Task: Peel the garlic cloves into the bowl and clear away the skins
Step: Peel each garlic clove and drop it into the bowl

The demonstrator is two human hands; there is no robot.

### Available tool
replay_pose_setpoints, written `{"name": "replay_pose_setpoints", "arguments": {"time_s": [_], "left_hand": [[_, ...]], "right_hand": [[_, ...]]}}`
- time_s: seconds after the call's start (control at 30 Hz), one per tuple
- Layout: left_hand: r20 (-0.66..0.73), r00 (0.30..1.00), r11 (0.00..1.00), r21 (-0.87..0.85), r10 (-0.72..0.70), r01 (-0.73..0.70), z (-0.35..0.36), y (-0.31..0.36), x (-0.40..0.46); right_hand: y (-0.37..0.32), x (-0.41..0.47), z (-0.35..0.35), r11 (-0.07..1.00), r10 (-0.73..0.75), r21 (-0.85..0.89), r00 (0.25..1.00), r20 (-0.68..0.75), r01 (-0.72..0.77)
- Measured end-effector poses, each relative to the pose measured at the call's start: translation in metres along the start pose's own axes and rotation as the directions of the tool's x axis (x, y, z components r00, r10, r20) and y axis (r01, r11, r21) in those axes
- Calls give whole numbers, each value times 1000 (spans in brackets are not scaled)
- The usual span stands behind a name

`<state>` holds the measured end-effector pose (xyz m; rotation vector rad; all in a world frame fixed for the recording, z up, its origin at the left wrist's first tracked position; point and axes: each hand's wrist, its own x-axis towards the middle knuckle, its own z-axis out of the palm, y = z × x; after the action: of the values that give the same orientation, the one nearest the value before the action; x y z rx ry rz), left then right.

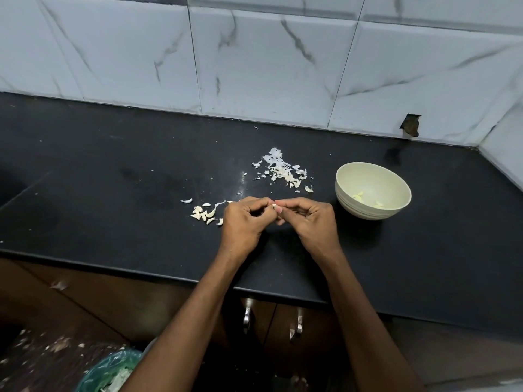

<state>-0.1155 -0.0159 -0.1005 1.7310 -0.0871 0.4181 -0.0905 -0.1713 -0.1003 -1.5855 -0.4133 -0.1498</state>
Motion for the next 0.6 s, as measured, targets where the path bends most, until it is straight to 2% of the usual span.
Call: {"name": "replay_pose_setpoints", "arguments": {"time_s": [0.3,0.37,0.47,0.6], "left_hand": [[32,996,990,-108,-89,92,-4,0,-1],[17,992,970,-208,-125,126,-3,0,-1],[38,975,889,-406,-217,214,-3,1,-3],[88,960,813,-515,-264,271,-6,1,-2]], "right_hand": [[-4,1,-3,984,127,117,991,42,-131],[-6,2,-3,968,162,185,985,53,-169],[-8,6,-2,920,224,311,971,81,-238],[-8,9,0,904,238,344,968,84,-252]]}}
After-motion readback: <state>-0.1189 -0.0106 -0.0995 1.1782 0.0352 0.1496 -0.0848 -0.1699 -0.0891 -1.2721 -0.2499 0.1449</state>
